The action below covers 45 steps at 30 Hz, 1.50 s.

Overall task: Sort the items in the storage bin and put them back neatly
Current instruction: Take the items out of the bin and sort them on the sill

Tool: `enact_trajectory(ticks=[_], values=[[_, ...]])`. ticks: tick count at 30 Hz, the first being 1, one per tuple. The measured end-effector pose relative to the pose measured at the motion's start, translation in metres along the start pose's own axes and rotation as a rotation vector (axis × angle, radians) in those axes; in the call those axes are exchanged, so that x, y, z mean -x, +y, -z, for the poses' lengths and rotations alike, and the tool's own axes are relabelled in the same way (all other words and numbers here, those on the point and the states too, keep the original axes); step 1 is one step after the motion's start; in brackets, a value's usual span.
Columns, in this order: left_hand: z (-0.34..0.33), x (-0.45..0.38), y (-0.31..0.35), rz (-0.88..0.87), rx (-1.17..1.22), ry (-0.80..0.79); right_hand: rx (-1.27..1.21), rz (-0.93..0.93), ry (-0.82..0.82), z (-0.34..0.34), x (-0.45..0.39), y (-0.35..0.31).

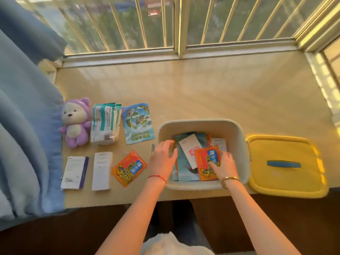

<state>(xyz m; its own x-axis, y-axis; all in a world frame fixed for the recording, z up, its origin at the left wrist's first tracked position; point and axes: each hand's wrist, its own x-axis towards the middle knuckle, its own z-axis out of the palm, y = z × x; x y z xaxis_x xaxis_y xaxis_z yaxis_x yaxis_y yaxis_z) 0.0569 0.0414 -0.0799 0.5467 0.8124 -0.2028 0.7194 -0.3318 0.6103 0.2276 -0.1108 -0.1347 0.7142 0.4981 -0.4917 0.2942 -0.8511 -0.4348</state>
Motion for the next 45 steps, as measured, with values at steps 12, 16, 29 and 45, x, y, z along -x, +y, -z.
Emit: enact_trajectory(ticks=[12, 16, 29, 45], values=[[-0.126, -0.037, 0.003, 0.516, 0.070, -0.250, 0.087, -0.038, -0.086, -0.014, -0.047, 0.024], [-0.146, -0.039, 0.005, 0.550, 0.155, -0.145, -0.078, -0.100, -0.098, -0.011, -0.048, 0.030], [-0.124, -0.043, 0.026, 0.447, 0.491, 0.062, -0.373, 0.019, 0.132, 0.031, -0.035, 0.010], [0.112, 0.011, -0.105, 0.379, 0.574, 0.419, -0.688, 0.316, -0.006, -0.024, 0.041, -0.170]])
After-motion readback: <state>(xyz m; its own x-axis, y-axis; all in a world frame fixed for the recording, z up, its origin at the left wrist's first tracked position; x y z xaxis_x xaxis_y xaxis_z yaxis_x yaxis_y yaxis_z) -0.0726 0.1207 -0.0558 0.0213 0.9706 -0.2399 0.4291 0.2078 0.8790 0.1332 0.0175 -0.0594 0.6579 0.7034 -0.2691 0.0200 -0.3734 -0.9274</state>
